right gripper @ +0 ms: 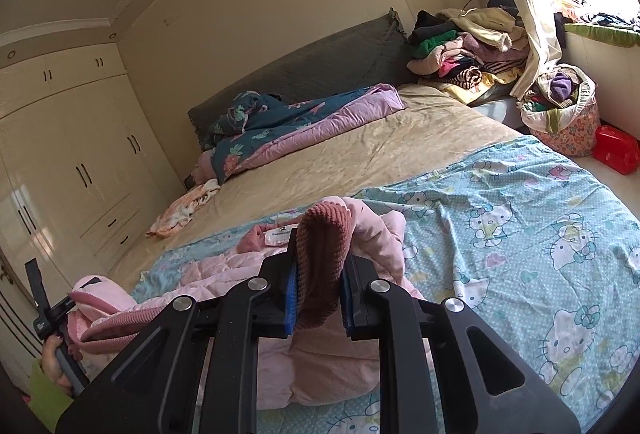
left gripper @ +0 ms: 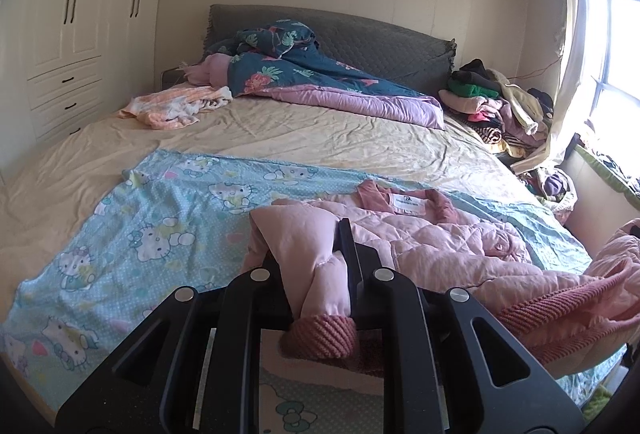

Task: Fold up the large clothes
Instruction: 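Lift the hem with both grippers and fold it toward the collar, then open the right gripper while the left gripper releases the hem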

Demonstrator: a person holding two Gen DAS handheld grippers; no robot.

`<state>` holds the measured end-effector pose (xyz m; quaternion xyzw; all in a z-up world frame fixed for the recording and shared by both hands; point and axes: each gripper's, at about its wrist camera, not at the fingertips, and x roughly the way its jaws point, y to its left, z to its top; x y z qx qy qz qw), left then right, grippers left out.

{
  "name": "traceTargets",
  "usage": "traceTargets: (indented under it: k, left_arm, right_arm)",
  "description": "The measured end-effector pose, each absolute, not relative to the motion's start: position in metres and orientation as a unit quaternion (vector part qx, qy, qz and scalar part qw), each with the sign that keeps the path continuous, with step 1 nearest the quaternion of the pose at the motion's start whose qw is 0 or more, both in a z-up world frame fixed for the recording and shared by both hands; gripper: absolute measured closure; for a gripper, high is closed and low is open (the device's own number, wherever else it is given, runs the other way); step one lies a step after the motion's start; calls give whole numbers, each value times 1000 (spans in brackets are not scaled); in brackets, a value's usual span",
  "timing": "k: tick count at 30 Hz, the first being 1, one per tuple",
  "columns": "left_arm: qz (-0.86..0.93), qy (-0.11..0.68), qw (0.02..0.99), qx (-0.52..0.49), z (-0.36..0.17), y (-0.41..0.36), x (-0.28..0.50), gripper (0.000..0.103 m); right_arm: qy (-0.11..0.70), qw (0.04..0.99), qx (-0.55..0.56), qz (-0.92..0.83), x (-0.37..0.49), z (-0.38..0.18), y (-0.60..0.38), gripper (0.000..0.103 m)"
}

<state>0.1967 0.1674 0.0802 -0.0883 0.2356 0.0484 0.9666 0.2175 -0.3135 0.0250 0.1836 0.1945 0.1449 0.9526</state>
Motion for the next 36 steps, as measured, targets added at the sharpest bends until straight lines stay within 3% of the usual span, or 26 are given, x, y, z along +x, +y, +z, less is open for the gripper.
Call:
traceTargets:
  k: [18, 23, 26, 27, 36]
  left_arm:
    - [66, 273, 958, -60, 71, 158, 254, 93]
    - [68, 286, 954, -55, 65, 157, 268, 93]
    - [66, 293, 952, -54, 61, 157, 275, 93]
    - [64, 296, 952, -54, 60, 156, 278, 93]
    - [52, 316, 946, -52, 45, 152, 300, 91]
  right_arm:
    - [254, 926, 244, 136, 289, 3, -322, 87]
    - [260, 920, 257, 140, 301, 2, -324, 80]
    - [249, 922, 261, 141, 303, 5, -327, 60]
    - [242, 924, 261, 138, 302, 7, -328, 47]
    - [201, 949, 194, 145, 281, 17, -324, 17]
